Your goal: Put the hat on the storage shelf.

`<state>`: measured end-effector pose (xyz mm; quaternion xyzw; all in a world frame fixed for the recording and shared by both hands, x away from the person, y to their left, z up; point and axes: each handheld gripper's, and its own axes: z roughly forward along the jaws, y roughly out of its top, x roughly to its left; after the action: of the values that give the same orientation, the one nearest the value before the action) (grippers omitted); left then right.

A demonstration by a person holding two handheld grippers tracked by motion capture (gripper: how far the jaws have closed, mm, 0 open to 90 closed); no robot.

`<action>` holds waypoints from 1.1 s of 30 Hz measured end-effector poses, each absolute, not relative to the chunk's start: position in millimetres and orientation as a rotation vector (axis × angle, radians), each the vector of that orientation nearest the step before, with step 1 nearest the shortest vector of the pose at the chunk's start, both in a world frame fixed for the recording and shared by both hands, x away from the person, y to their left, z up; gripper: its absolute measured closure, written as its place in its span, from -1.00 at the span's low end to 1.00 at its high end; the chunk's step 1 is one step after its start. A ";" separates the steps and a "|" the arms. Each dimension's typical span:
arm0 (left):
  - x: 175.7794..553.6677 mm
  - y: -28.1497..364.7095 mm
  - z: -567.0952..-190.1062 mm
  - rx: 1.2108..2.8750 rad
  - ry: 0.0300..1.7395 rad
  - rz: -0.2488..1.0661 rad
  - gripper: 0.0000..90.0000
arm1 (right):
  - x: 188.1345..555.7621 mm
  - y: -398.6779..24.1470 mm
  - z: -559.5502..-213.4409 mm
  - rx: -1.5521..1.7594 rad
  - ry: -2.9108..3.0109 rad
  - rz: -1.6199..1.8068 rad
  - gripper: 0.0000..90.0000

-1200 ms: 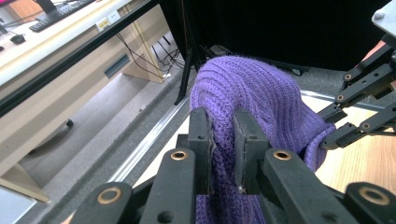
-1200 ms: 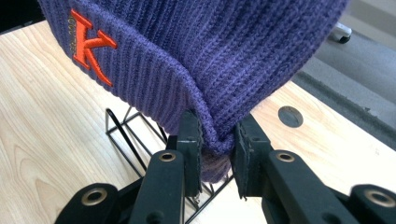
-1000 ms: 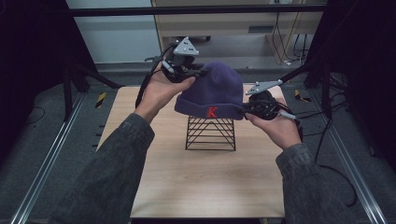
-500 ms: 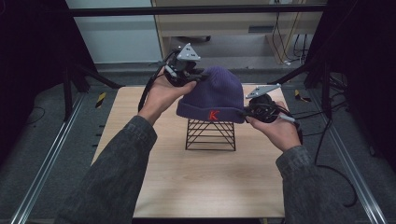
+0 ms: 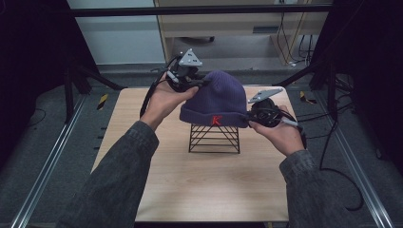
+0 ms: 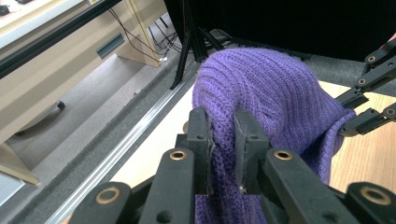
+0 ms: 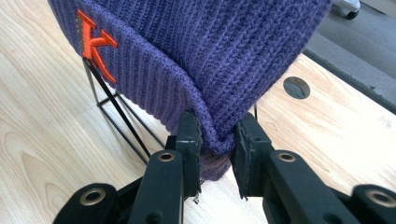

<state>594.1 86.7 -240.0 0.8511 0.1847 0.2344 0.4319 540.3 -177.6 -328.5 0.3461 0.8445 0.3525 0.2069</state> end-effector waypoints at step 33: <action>589.1 89.1 -266.5 2.133 0.470 0.555 0.73 | 541.5 -172.7 -355.7 1.001 2.375 0.963 0.61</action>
<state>589.1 89.1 -266.5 0.8548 0.1884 0.2225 0.4293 541.5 -172.7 -355.7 0.3568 0.8467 0.3436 0.1941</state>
